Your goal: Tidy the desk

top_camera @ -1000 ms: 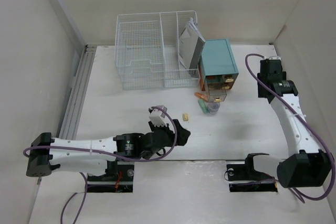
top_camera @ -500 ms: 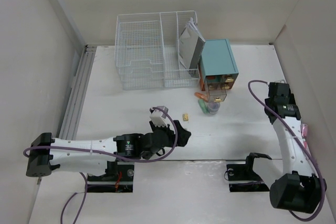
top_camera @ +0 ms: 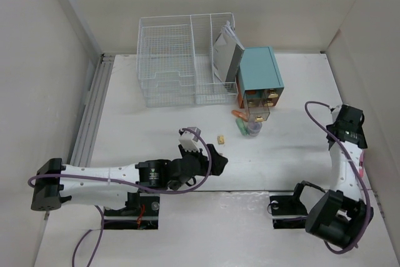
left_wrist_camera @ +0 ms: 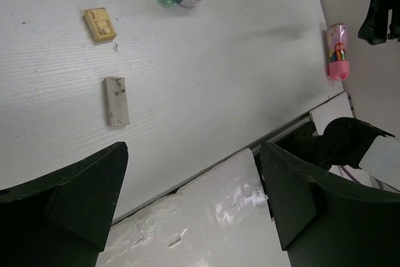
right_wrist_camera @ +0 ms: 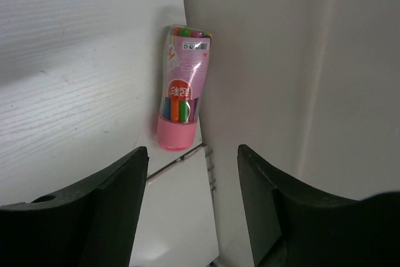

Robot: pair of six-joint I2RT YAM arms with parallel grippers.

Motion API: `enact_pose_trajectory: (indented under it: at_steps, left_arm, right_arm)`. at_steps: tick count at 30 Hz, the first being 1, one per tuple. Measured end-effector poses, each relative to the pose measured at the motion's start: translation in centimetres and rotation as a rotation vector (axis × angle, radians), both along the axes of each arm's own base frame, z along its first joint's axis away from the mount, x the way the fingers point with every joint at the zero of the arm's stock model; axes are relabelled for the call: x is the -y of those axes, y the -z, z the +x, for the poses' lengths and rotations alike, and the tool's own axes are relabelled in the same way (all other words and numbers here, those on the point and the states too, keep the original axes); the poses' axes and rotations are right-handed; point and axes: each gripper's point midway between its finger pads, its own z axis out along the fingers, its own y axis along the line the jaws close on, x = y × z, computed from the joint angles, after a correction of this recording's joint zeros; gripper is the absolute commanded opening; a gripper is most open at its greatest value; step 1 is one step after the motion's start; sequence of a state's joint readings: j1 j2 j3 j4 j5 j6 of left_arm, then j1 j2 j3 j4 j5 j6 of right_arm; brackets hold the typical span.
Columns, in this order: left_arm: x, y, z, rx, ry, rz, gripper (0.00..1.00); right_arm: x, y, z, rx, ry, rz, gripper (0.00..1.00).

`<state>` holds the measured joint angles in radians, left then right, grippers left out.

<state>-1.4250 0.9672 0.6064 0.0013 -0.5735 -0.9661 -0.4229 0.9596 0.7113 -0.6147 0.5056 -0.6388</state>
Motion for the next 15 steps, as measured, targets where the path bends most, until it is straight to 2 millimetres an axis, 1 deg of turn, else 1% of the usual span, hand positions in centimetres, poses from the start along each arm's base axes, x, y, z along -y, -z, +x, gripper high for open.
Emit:
enact_pose_trajectory:
  at_steps: [5,7,11,13,15]
  left_arm:
    - [-0.1,0.5,-0.1,-0.005,0.006,0.008,0.84]
    - [0.0,0.5,-0.2,-0.007,0.009,0.007,0.84]
    - [0.1,0.6,-0.3,-0.012,0.018,0.009,0.84]
    - [0.1,0.8,-0.3,-0.013,0.018,0.016,0.84]
    - [0.2,1.2,-0.4,-0.016,0.020,0.027,0.84]
  right_arm:
    - [2.1,1.5,-0.7,-0.019,0.023,0.041,0.65]
    - [2.6,2.3,-0.9,-0.029,0.019,0.061,0.65]
    - [3.1,3.3,-1.2,-0.030,0.003,0.089,0.66]
    - [3.7,3.9,-1.3,-0.027,0.003,0.111,0.66]
    - [4.6,5.0,-1.8,-0.041,0.021,0.146,0.66]
